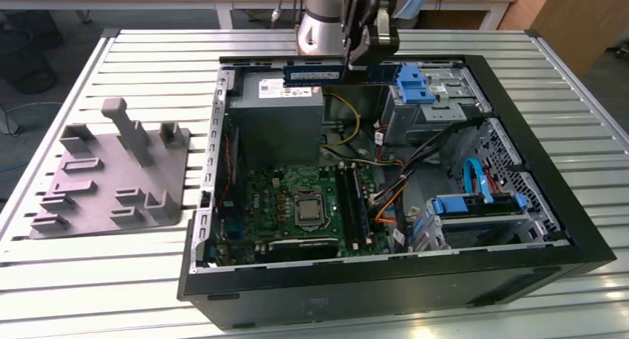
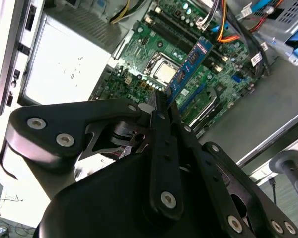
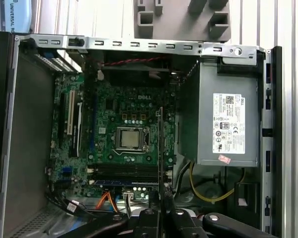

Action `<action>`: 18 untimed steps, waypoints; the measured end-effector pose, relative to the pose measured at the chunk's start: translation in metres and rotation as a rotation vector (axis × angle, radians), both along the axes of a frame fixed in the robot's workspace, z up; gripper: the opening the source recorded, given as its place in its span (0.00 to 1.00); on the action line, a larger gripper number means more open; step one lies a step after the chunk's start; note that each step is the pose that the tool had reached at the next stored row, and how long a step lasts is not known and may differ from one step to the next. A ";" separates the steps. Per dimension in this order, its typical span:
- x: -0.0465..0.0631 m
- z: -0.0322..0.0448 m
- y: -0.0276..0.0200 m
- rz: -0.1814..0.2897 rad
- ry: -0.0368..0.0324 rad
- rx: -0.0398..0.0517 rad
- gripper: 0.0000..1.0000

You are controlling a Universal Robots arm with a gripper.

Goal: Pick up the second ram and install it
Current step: 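Pick up the second ram and move it above second insertion slot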

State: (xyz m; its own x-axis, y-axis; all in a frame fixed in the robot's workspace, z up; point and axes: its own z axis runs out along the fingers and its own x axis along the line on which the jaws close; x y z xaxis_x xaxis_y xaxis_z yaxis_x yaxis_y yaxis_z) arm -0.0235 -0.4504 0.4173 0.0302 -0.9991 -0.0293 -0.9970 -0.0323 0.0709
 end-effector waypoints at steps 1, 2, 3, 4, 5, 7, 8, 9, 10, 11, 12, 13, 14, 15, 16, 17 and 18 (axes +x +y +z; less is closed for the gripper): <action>0.002 -0.0001 0.0000 0.000 0.0002 0.0000 0.14; 0.005 -0.0002 0.0000 0.000 0.0005 0.0001 0.14; 0.007 -0.0003 0.0000 0.000 0.0007 0.0001 0.14; 0.010 -0.0003 0.0000 0.000 0.0009 0.0000 0.14; 0.012 -0.0004 0.0000 0.000 0.0012 0.0000 0.14; 0.018 -0.0005 0.0000 0.000 0.0017 0.0000 0.14; 0.021 -0.0006 0.0000 0.000 0.0021 -0.0001 0.14; 0.024 -0.0006 0.0000 0.000 0.0025 -0.0001 0.14; 0.027 -0.0007 0.0001 0.000 0.0028 -0.0001 0.14; 0.030 -0.0009 0.0000 0.000 0.0030 0.0000 0.14; 0.033 -0.0010 0.0000 0.000 0.0032 0.0002 0.14; 0.035 -0.0010 0.0000 0.000 0.0035 0.0001 0.14; 0.038 -0.0011 0.0000 0.000 0.0037 0.0001 0.14; 0.040 -0.0012 0.0000 0.000 0.0039 0.0001 0.14; 0.043 -0.0012 0.0000 0.000 0.0041 0.0001 0.14; 0.045 -0.0012 0.0000 0.000 0.0044 0.0000 0.14; 0.048 -0.0013 0.0000 0.000 0.0045 0.0001 0.14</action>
